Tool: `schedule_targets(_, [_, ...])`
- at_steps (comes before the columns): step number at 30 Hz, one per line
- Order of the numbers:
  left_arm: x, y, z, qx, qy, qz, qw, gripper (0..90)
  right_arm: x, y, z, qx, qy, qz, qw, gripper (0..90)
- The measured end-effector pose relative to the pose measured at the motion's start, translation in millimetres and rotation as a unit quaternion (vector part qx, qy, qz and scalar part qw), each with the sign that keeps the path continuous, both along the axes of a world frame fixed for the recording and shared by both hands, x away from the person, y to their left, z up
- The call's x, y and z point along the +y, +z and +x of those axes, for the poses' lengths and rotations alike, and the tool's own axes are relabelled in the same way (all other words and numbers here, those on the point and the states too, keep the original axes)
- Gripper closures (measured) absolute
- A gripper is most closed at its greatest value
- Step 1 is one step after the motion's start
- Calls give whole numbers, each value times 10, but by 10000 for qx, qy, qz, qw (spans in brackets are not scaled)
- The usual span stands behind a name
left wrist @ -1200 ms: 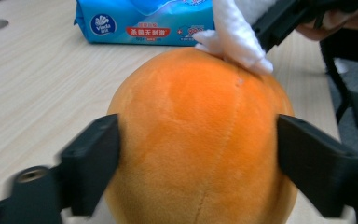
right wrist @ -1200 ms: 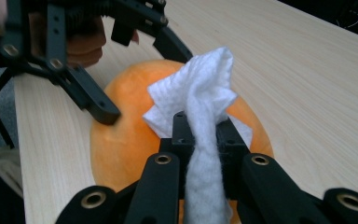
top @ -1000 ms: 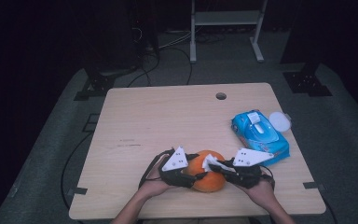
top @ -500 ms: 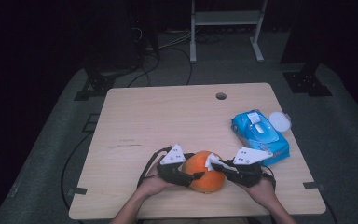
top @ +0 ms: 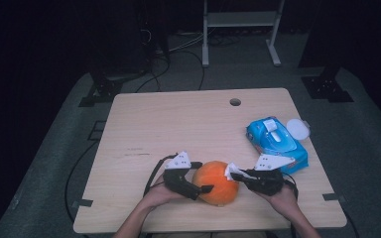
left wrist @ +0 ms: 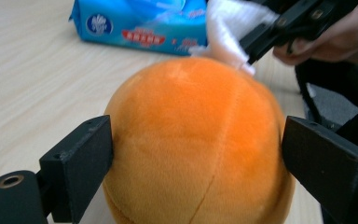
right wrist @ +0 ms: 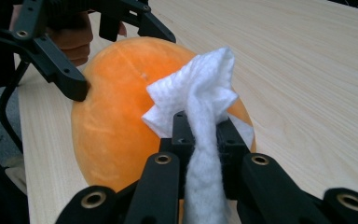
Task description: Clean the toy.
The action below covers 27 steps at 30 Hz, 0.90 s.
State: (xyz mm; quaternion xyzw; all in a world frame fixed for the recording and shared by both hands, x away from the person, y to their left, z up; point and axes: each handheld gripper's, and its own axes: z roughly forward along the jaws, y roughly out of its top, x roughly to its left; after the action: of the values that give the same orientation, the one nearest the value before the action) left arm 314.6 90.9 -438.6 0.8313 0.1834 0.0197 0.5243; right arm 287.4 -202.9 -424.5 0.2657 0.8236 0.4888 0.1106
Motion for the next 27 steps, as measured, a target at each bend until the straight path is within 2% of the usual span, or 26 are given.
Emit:
schedule_targets(1, [5,-7,-9,-40,-3,-2,10000,143,17,-3,-4,-14,2,-15,10000,806])
schedule_targets(3, [-8,17,-36,-253,38,129,9996,235,49,9,-21,-64,-21,-41,10000,805])
schedule_targets(4, [-8,17,-36,-253,38,129,9996,265,66,27,-35,-104,-25,-46,9999,805])
schedule_targets(5, [-50,61,-75,-473,88,149,9987,290,89,56,-55,-173,-1,-7,9998,805])
schedule_targets(6, [-50,61,-75,-473,88,149,9987,300,104,77,-67,-216,23,27,9998,805])
schedule_targets(7, [-108,126,-124,-703,115,212,9972,307,128,114,-92,-302,42,43,9995,805])
schedule_targets(8, [-108,126,-124,-703,115,212,9972,312,128,114,-92,-302,42,43,9995,805])
schedule_targets(9, [-170,204,-204,-1016,178,223,9944,322,131,175,-129,-452,63,176,9988,805])
schedule_targets(10, [-198,241,-246,-1171,204,239,9926,325,121,199,-145,-470,60,252,9986,805])
schedule_targets(11, [-227,267,-277,-1245,219,207,9918,326,105,228,-159,-533,52,319,9981,805])
schedule_targets(14, [-265,248,-281,-1210,204,294,9920,299,53,235,-146,-495,52,290,9983,806])
schedule_targets(17, [-231,189,-210,-938,175,242,9951,206,20,119,-83,-269,47,161,9995,806])
schedule_targets(19, [-170,176,-148,-707,255,254,9968,138,6,70,-53,-229,-9,11,9997,806])
schedule_targets(21, [-108,149,-105,-434,355,268,9981,121,-1,36,-36,-218,-61,-141,9996,806])
schedule_targets(22, [-88,133,-105,-414,345,273,9982,138,-2,22,-30,-188,-72,-157,9997,805])
schedule_targets(24, [-84,122,-134,-573,301,278,9975,221,19,31,-31,-187,-63,-108,9997,805])
schedule_targets(27, [-161,166,-196,-841,217,288,9958,280,114,130,-108,-379,115,67,9992,804])
